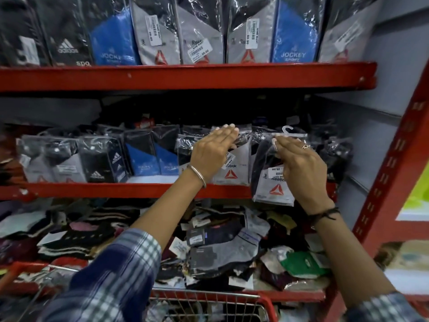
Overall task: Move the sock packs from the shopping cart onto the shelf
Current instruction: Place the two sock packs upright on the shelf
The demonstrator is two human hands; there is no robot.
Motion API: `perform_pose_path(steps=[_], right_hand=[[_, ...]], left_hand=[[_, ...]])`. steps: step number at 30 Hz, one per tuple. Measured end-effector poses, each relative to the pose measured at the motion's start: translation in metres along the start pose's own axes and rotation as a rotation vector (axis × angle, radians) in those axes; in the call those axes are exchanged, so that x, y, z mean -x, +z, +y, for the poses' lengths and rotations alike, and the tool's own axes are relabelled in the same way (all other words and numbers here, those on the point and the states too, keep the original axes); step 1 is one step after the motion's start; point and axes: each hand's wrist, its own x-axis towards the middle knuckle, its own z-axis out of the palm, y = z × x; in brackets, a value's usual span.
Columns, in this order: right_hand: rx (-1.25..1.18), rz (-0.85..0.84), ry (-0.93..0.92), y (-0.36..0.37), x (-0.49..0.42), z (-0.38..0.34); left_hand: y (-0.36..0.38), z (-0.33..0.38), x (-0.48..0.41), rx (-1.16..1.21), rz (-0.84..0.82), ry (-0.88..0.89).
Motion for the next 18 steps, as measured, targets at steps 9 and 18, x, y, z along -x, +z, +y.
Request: perform_pose_path(steps=[9,18], right_hand=[[0.008,0.055,-0.038,0.023,0.002,0.009],[0.002,0.173,-0.062,0.067,0.003,0.016]], left_hand=[[0.037,-0.007,0.006,-0.055,-0.063,0.037],[0.050,-0.017,0.016,-0.069,-0.072,-0.035]])
